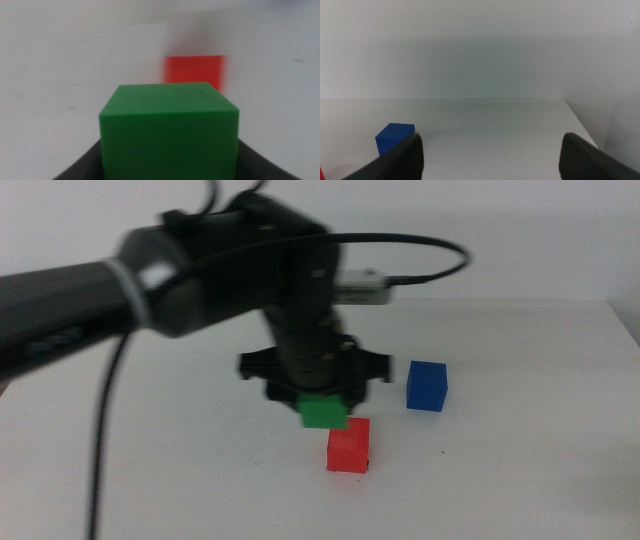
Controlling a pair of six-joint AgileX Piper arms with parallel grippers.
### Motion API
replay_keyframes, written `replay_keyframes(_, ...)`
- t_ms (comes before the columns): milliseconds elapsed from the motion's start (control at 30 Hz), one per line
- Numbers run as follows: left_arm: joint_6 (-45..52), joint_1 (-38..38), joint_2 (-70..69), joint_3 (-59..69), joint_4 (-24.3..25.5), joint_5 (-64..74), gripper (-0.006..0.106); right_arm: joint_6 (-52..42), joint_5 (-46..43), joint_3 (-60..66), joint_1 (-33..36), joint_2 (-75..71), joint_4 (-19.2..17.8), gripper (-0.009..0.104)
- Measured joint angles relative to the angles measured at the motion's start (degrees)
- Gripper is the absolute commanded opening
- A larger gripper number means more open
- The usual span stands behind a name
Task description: Stack red cubes first, then green, then blue cubes in a specific spot.
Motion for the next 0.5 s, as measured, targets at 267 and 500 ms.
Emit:
replay_keyframes(267, -2.02, -3.28, 6.22, -5.52, -0.04, 1.16, 0.001, 0.00, 0.00, 0.00, 0.00, 0.00, 0.00, 0.093)
replay_keyframes(500, -2.05, -3.05, 8.83, -5.65, 0.43, -0.17, 0.001, 0.00, 0.00, 0.00, 0.00, 0.00, 0.00, 0.093)
